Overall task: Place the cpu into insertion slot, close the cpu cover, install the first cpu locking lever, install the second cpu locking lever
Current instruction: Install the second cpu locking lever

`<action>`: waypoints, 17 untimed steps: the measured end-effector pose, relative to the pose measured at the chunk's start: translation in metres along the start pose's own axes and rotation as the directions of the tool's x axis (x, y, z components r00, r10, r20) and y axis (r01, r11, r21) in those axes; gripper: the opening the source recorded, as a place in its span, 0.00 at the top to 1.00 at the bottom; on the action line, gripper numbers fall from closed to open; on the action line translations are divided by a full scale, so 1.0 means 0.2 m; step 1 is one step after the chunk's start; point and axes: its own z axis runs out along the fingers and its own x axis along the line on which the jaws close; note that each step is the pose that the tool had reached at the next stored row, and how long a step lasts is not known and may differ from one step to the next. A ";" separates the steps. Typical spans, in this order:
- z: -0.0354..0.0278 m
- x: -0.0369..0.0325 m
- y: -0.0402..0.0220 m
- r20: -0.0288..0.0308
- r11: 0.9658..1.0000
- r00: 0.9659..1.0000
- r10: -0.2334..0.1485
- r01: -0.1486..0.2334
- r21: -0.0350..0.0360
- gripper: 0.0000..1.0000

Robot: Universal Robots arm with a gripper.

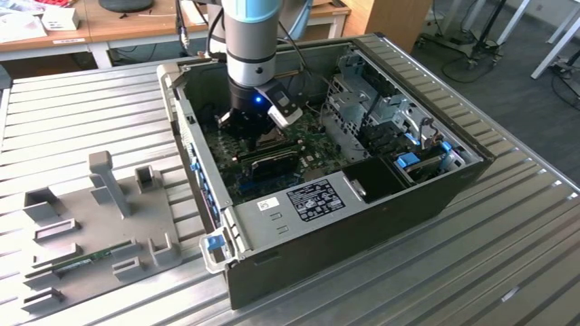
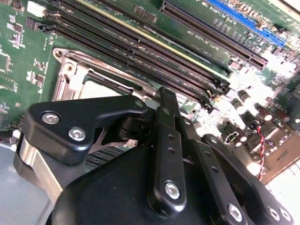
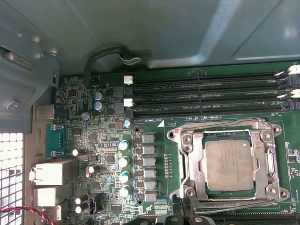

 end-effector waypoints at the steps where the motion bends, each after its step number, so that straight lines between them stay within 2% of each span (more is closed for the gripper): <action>1: 0.000 0.000 0.000 0.000 1.000 1.000 0.000 0.000 0.000 0.89; 13: 0.009 0.001 0.001 0.000 1.000 1.000 0.000 0.000 0.000 0.89; 17: 0.010 0.001 0.001 0.001 1.000 1.000 0.000 0.000 -0.007 0.89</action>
